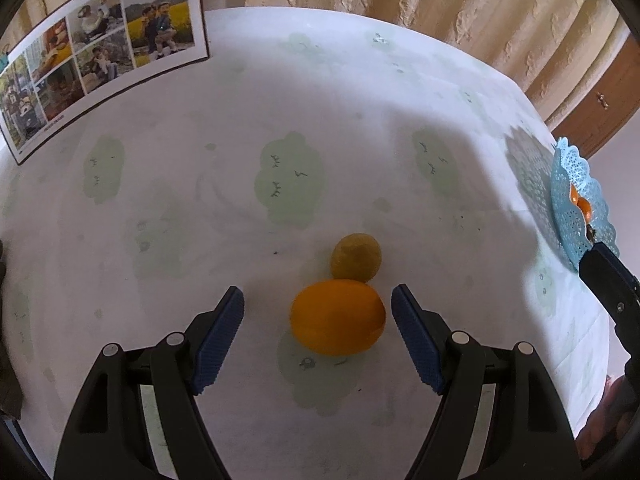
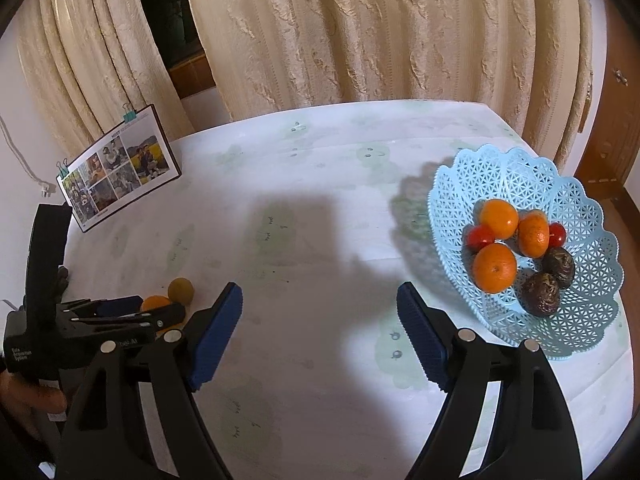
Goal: Organize fruits
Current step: 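Grasp the last orange with the left tool, then grasp the small yellow-brown fruit with the right tool while the left tool holds the orange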
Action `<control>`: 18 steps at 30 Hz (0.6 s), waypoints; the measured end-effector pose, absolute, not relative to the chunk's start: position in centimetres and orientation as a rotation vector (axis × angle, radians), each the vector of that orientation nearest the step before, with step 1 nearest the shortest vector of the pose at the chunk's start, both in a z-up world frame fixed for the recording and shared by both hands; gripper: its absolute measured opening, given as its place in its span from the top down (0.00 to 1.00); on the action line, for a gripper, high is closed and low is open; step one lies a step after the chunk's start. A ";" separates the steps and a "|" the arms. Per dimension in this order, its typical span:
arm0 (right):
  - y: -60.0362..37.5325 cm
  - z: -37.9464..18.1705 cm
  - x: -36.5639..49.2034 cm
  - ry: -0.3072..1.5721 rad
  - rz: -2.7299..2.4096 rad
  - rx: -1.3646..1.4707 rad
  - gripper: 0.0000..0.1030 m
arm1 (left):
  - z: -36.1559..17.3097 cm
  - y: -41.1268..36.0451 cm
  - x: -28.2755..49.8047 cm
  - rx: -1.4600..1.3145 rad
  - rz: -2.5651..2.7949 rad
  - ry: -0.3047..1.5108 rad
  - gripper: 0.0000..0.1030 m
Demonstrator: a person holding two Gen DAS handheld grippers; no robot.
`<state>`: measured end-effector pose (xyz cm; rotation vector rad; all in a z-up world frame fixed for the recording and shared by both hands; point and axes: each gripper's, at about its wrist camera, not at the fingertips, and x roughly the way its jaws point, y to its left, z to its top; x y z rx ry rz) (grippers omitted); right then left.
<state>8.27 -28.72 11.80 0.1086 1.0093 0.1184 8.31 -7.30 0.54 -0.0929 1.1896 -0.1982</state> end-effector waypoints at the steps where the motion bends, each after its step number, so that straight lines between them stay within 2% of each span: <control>1: -28.6 11.7 8.3 1.011 0.119 0.107 0.22 | 0.5 -7.4 8.4 -0.090 -0.204 1.190 0.28; 4: -28.1 11.5 8.5 1.016 0.123 0.104 0.22 | 0.4 -7.7 8.2 -0.055 -0.208 1.176 0.41; 6: -27.7 11.4 8.7 1.019 0.129 0.103 0.22 | 0.6 -7.5 8.3 -0.082 -0.253 1.176 0.55; 18: -21.9 10.0 10.6 1.043 0.269 0.080 0.22 | 3.9 -1.9 6.9 -0.113 -0.143 1.123 0.56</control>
